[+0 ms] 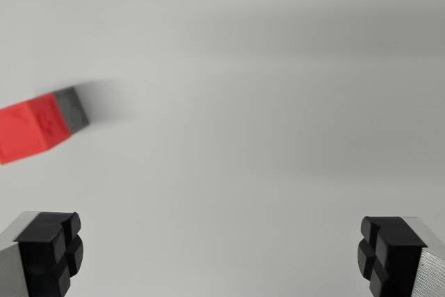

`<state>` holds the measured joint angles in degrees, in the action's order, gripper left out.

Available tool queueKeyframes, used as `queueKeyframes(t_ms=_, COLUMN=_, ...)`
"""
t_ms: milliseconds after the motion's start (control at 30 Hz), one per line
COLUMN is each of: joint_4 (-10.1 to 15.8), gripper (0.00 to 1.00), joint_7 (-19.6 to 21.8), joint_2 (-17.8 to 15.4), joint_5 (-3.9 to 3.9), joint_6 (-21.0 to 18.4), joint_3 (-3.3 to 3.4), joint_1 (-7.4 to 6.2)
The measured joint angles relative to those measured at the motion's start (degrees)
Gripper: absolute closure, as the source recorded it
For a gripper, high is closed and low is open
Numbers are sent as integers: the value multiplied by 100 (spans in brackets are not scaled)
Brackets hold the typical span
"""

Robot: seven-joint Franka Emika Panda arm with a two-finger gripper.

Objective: Destack cube

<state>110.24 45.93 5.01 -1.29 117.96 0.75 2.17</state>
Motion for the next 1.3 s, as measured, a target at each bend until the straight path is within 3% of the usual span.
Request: queueKeyframes(t_ms=1300, joint_4=545, gripper=0, joint_7=13, joint_2=259, joint_5=88, joint_6=689, joint_3=-332, joint_1=-487)
